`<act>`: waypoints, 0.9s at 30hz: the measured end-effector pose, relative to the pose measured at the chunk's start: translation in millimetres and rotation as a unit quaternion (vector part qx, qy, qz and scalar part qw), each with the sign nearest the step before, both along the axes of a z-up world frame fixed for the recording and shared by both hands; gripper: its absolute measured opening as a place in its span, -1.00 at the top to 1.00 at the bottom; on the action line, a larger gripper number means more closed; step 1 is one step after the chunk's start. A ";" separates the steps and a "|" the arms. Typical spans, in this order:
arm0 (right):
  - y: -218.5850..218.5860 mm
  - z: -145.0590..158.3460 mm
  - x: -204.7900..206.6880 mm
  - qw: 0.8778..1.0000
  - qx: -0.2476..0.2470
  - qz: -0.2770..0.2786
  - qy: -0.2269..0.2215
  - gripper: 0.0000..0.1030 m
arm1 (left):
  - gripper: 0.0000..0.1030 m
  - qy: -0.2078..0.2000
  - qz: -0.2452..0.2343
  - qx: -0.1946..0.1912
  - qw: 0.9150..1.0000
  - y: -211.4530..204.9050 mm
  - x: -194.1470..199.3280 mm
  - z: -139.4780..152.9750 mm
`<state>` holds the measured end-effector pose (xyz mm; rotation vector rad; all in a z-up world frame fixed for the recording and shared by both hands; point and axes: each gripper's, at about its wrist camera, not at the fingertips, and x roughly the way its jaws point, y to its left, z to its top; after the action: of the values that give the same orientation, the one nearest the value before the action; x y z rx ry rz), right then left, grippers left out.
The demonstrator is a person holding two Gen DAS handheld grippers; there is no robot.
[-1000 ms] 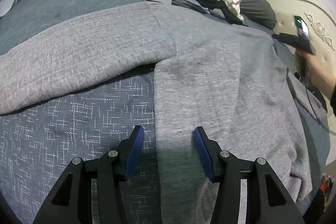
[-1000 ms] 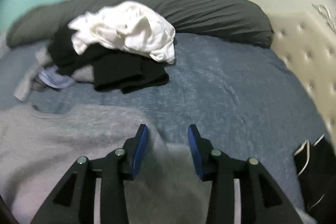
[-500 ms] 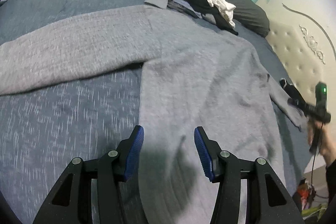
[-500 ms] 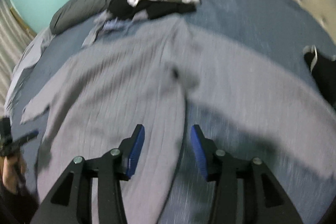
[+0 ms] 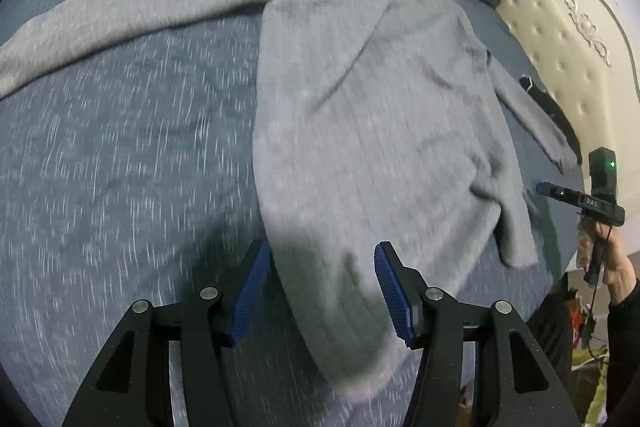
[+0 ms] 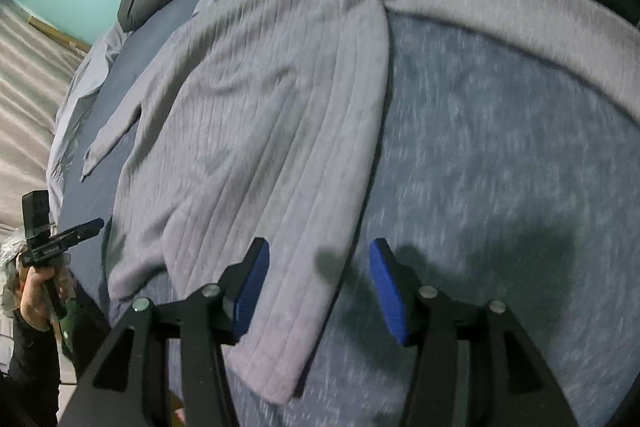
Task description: Fold clothes
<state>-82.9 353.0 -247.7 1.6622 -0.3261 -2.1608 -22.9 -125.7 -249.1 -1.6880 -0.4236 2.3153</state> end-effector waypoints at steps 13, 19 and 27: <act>-14.7 -10.8 37.0 0.998 -0.016 0.012 -0.053 -0.23 | -0.20 -0.044 -0.011 0.000 0.999 13.4 33.8 -20.3; -19.2 -26.0 44.2 0.996 -0.015 0.010 -0.085 -0.23 | -0.20 -0.054 -0.003 0.024 0.998 11.8 38.7 -31.3; -22.4 -30.8 51.0 0.995 -0.029 0.022 -0.091 0.28 | 0.53 -0.039 -0.021 0.022 0.999 16.9 42.9 -30.4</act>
<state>-31.8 330.5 -278.5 1.8204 -0.3970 -1.9534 20.1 -108.8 -279.5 -1.7548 -0.4453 2.1993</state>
